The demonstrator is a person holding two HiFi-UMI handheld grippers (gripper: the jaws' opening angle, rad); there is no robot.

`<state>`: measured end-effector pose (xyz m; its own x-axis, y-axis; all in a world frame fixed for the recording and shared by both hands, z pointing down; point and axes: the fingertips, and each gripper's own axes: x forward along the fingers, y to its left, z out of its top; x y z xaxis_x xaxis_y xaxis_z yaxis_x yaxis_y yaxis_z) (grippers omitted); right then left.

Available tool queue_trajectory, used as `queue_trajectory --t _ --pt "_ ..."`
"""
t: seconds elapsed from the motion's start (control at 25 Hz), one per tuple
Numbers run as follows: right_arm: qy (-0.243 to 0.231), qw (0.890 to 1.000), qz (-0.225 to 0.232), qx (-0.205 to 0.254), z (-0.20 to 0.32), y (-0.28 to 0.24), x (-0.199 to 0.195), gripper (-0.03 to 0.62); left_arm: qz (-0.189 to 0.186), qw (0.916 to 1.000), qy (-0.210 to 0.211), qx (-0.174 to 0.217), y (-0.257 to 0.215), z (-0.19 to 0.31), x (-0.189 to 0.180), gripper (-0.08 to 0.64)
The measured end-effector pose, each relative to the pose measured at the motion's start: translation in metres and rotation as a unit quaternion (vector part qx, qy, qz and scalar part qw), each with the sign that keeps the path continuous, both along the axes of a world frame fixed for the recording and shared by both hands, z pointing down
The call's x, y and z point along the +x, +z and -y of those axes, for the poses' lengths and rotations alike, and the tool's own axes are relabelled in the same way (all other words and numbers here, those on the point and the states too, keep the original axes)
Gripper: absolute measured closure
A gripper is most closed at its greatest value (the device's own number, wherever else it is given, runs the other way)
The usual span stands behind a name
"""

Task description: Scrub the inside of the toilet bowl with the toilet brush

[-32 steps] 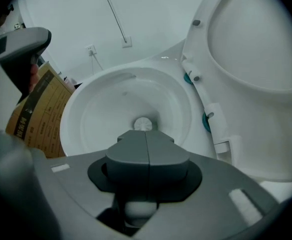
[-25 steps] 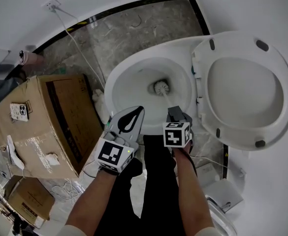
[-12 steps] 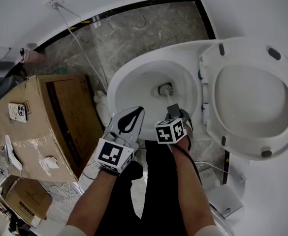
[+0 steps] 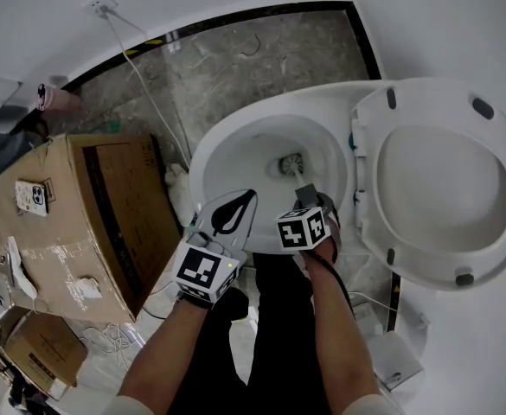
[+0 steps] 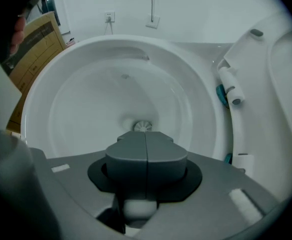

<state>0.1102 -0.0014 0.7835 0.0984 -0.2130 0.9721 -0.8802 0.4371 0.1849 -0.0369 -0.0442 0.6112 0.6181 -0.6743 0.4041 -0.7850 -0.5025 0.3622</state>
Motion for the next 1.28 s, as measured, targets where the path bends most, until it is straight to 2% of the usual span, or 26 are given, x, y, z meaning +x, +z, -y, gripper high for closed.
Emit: queue_trajectory --t 0.16,0.44,0.72,0.96,1.28 --pt "0.026 0.999 0.021 0.006 -0.01 -0.013 0.003 0.428 0.002 0.9999 0.012 -0.009 -0.007 -0.007 0.008 0.554" --pt "0.021 0.999 0.031 -0.005 -0.02 -0.043 -0.005 0.428 0.003 0.9996 0.025 -0.015 -0.038 -0.023 0.016 0.554" --pt "0.071 0.995 0.07 0.006 -0.03 -0.078 -0.001 0.428 0.006 0.9993 0.033 -0.019 -0.068 -0.037 0.018 0.554" --pt "0.149 0.978 0.137 0.05 -0.038 -0.137 0.012 0.428 0.005 0.999 0.039 -0.019 -0.1 -0.051 0.02 0.554" --pt "0.167 0.954 0.215 0.123 -0.061 -0.273 0.021 0.428 0.006 0.9985 0.054 0.005 -0.186 -0.067 0.021 0.554"
